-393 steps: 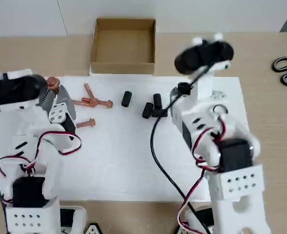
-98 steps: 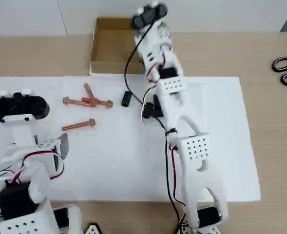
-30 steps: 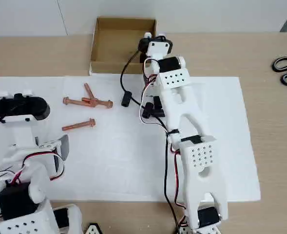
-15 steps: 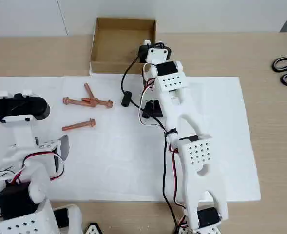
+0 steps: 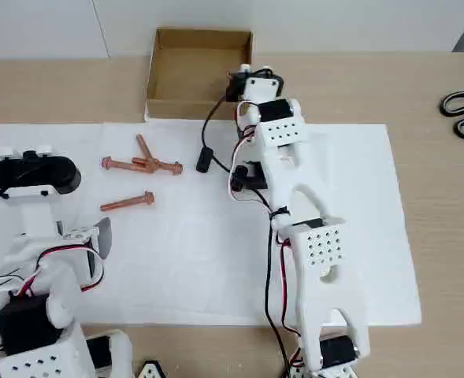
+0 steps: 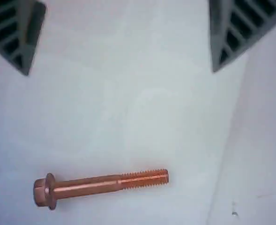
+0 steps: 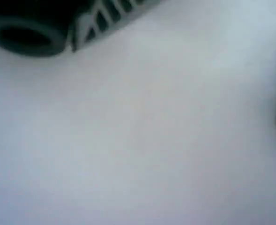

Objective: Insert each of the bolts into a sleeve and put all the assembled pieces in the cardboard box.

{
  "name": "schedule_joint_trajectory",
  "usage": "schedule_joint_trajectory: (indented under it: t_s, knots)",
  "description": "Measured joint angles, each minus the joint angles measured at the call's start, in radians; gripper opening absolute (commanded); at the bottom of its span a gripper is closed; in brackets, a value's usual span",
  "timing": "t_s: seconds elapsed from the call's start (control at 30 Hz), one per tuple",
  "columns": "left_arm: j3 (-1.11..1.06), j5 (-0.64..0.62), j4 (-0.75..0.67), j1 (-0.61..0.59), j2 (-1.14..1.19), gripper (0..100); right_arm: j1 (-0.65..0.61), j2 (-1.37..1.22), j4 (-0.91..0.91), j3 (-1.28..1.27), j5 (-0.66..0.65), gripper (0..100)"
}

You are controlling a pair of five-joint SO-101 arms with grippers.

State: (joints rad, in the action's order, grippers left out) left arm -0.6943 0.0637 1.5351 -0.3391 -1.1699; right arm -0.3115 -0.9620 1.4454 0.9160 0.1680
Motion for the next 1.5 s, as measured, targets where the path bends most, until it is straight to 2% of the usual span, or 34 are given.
schedule_joint_trajectory:
  t_s: [0.33,0.5,0.7,0.93,1.1,1.5]
  knots:
    - [0.0,0.0,0.0,0.0,0.0,24,0.009,0.0,0.005,0.011,0.0,2.0]
    - [0.0,0.0,0.0,0.0,0.0,24,0.008,0.028,0.112,0.086,0.0,2.0]
    - [0.0,0.0,0.0,0.0,0.0,24,0.012,0.16,0.21,0.178,0.0,0.7]
    - [0.0,0.0,0.0,0.0,0.0,24,0.008,0.316,0.226,0.181,0.0,0.3]
    - [0.0,0.0,0.0,0.0,0.0,24,-0.021,0.465,0.226,0.054,0.0,0.4]
    - [0.0,0.0,0.0,0.0,0.0,24,-0.026,0.821,0.226,-0.46,0.0,0.7]
